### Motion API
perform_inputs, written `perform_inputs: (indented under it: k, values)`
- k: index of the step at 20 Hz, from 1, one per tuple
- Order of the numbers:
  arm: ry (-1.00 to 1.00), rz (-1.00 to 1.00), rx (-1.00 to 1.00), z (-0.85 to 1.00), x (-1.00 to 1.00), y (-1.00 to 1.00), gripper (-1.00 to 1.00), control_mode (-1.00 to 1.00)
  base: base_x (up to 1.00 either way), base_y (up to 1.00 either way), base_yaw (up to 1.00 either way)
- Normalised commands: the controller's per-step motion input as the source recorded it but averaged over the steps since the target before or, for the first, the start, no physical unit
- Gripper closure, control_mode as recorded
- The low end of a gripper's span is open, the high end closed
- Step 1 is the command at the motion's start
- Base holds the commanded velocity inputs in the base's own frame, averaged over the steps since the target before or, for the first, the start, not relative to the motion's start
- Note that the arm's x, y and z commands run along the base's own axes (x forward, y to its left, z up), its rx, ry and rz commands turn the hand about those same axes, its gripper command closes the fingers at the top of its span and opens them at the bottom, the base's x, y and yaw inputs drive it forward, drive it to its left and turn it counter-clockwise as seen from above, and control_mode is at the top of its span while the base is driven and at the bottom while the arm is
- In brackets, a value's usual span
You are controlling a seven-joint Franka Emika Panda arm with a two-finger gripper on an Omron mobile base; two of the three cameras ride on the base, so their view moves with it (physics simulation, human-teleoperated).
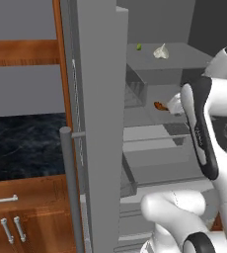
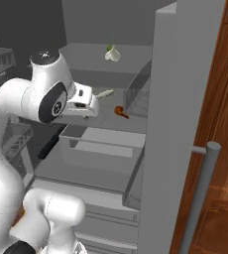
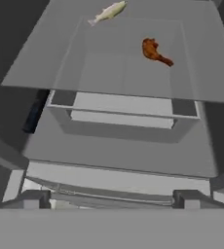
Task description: Transport the chicken drumstick and garlic to the fridge. Place the chicken drumstick on the rack containing meat and place the garlic on the rack containing the vegetable, ensuring meats and vegetables are on different racks.
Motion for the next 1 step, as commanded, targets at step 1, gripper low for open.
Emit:
perform_inputs:
  k: [1]
  values:
    - [-0.03,0.0,0.0,-0.39,-1.0,0.37,-1.0,-1.0,0.0,0.0,0.0]
